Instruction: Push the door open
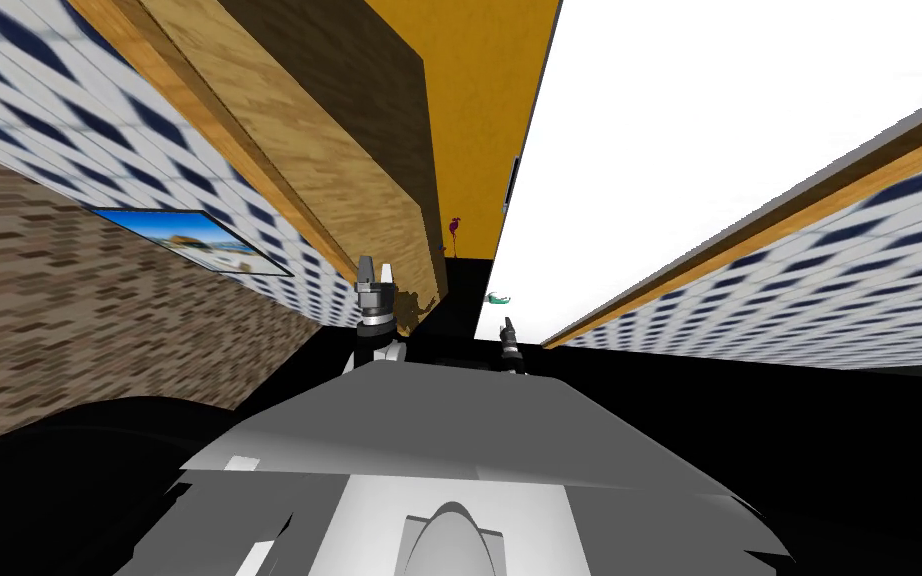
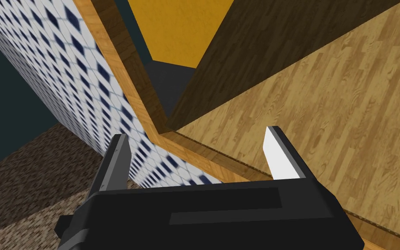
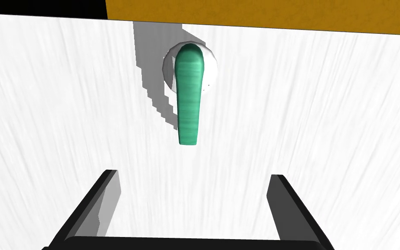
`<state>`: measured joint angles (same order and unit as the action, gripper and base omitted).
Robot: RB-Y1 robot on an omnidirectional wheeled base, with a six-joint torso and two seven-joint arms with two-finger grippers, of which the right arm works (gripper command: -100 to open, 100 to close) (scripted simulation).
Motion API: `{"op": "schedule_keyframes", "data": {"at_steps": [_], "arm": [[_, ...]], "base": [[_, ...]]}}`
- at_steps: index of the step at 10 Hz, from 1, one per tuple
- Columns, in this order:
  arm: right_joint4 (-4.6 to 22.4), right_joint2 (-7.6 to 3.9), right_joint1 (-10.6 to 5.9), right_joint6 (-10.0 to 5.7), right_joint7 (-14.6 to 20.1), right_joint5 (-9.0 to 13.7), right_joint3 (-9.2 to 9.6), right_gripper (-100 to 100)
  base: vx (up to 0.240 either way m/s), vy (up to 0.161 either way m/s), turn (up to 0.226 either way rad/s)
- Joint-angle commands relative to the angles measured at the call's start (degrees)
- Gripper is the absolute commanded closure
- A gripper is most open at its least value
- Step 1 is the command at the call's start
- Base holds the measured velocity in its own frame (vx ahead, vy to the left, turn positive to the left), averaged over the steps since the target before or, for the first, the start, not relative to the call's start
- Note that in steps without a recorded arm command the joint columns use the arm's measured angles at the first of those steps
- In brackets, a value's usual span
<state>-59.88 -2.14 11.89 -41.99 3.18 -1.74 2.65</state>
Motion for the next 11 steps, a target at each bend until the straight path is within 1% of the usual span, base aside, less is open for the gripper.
{"op": "schedule_keyframes", "data": {"at_steps": [1, 3, 5, 7, 9, 10, 11], "arm": [[0.6, -0.51, -0.39, -0.16, -0.1, 0.1, -0.22, -100], [1.2, -0.77, -0.85, -0.34, -0.2, 0.2, -0.48, -100], [2.0, -0.74, -1.38, -0.55, -0.4, 0.4, -0.78, -100], [2.7, -0.37, -1.88, -0.75, -0.5, 0.5, -1.06, -100], [3.4, 0.37, -2.37, -0.95, -0.7, 0.6, -1.34, -100], [3.3, 0.17, -2.28, -0.91, -0.6, 0.6, -1.27, -100], [3.3, 0.17, -2.28, -0.91, -0.6, 0.6, -1.27, 100]], "base": [[0.102, 0.007, 0.019], [0.2, -0.008, 0.024], [0.2, -0.022, 0.019], [0.198, -0.007, 0.024], [0.186, 0.0, 0.017], [0.075, 0.003, 0.005], [-0.009, 0.0, -0.004]]}}
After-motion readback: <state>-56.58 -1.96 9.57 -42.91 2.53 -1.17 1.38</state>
